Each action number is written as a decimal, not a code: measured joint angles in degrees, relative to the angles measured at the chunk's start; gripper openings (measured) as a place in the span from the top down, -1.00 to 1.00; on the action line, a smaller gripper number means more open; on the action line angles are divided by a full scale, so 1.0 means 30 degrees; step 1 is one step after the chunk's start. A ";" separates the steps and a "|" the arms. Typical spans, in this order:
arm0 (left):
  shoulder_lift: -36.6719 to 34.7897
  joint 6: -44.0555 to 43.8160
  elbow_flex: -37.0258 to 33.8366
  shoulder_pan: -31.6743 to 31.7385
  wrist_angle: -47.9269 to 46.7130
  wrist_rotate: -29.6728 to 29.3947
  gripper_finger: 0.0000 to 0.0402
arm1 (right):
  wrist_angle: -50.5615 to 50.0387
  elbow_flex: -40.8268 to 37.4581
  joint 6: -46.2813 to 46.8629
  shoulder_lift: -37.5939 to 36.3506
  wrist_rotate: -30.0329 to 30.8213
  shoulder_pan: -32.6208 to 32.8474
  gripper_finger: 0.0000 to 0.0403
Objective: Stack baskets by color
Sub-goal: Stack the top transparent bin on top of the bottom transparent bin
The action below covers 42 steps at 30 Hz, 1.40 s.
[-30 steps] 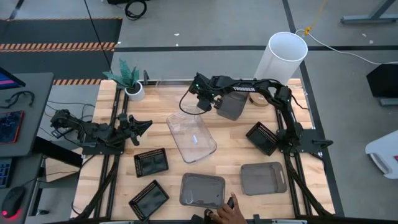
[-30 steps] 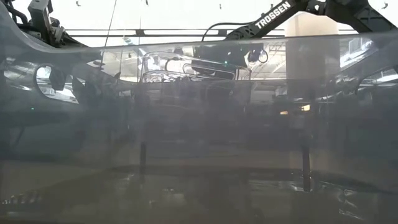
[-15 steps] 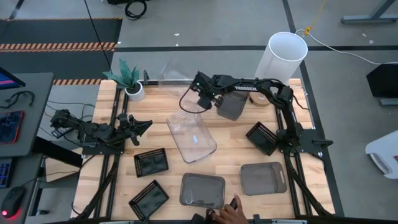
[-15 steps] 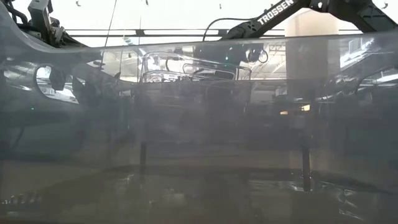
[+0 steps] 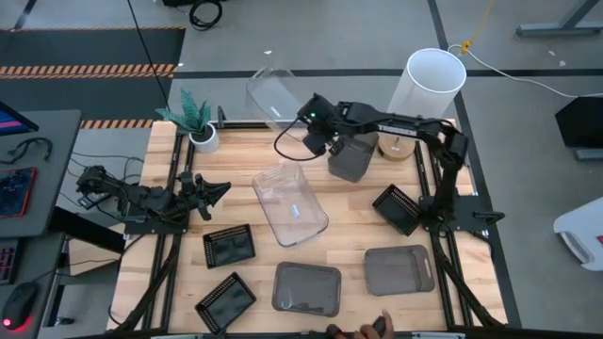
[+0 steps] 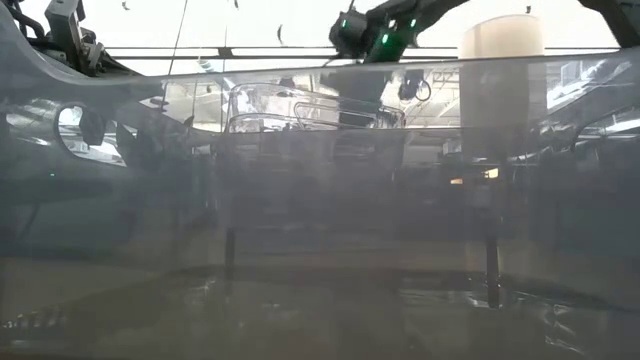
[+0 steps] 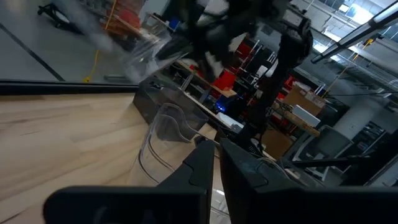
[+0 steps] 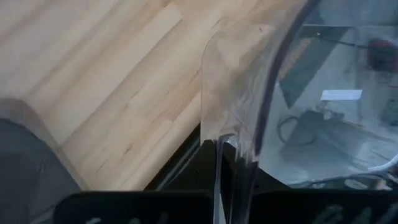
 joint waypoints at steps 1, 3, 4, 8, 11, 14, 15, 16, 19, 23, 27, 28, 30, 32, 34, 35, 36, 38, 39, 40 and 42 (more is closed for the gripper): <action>0.0000 0.0000 0.0000 -0.0004 0.0000 0.0002 0.82 | -0.0090 0.0000 0.0359 -0.0373 0.0069 0.0200 0.96; 0.0000 0.0000 0.0000 -0.0006 0.0000 -0.0006 0.82 | -0.0437 0.0007 0.1107 -0.1149 0.0200 0.0647 0.96; 0.0000 0.0000 0.0000 -0.0006 0.0000 -0.0006 0.83 | -0.0587 0.0012 0.1589 -0.1502 0.0180 0.0896 0.96; 0.0000 0.0000 0.0000 0.0002 0.0000 -0.0006 0.86 | -0.1254 0.0015 0.4229 -0.2793 0.0153 0.2210 0.96; 0.0000 0.0000 0.0000 -0.0006 0.0000 0.0000 0.86 | -0.2026 0.0015 0.6673 -0.3520 0.0145 0.3653 0.96; 0.0000 0.0000 0.0000 -0.0003 0.0000 -0.0006 0.84 | -0.2847 0.0015 0.8923 -0.4011 0.0149 0.5471 0.96; 0.0000 0.0000 0.0000 -0.0002 0.0000 -0.0006 0.83 | -0.3077 0.0015 0.9642 -0.4108 0.0152 0.6126 0.96; 0.0000 0.0000 0.0000 -0.0006 0.0000 -0.0004 0.82 | -0.3235 0.0015 1.0324 -0.4180 0.0151 0.6767 0.96; 0.0000 0.0000 0.0000 -0.0006 0.0000 -0.0006 0.83 | -0.3556 0.0015 1.2102 -0.4268 0.0137 0.8682 0.97; 0.0000 0.0000 0.0000 -0.0001 0.0000 -0.0003 0.86 | -0.3766 0.0015 1.3424 -0.4109 0.0231 1.0892 0.97; 0.0000 0.0000 0.0000 -0.0003 0.0000 -0.0002 0.85 | -0.3678 -0.0064 1.5480 -0.4093 0.0678 1.2389 0.97; 0.0000 0.0000 0.0000 0.0002 0.0000 -0.0004 0.85 | -0.3758 -0.0095 1.6145 -0.4093 0.0713 1.2630 0.97; 0.0000 0.0000 0.0000 -0.0005 0.0000 -0.0002 0.83 | -0.3996 -0.0124 1.7338 -0.4093 0.1063 1.3073 0.97; 0.0000 0.0000 0.0000 -0.0001 0.0000 -0.0003 0.82 | -0.4099 -0.0156 1.7901 -0.4085 0.1369 1.3476 0.97; 0.0000 0.0000 0.0000 0.0002 0.0000 0.0000 0.82 | -0.4078 -0.0277 1.8090 -0.3940 0.1858 1.3851 0.97; 0.0000 -0.0003 0.0000 -0.0001 0.0000 0.0001 0.83 | -0.4163 -0.0376 1.8220 -0.3890 0.2140 1.4049 0.97; 0.0000 0.0000 0.0000 -0.0006 0.0000 -0.0005 0.84 | -0.4194 -0.0547 1.8334 -0.3786 0.2308 1.4182 0.97; 0.0007 0.0000 0.0000 -0.0006 0.0007 0.0002 0.85 | -0.3988 -0.0852 1.8394 -0.3518 0.2300 1.4381 0.97; 0.0000 0.0000 0.0000 0.0002 0.0022 -0.0005 0.86 | -0.3976 -0.0986 1.8424 -0.3340 0.2355 1.4446 0.97; 0.0000 0.0000 0.0000 0.0002 0.0009 -0.0006 0.86 | -0.4021 -0.1072 1.8422 -0.3119 0.2547 1.4525 0.97; 0.0007 0.0000 0.0000 0.0002 0.0074 0.0002 0.85 | -0.4006 -0.1133 1.8408 -0.2773 0.2958 1.4682 0.97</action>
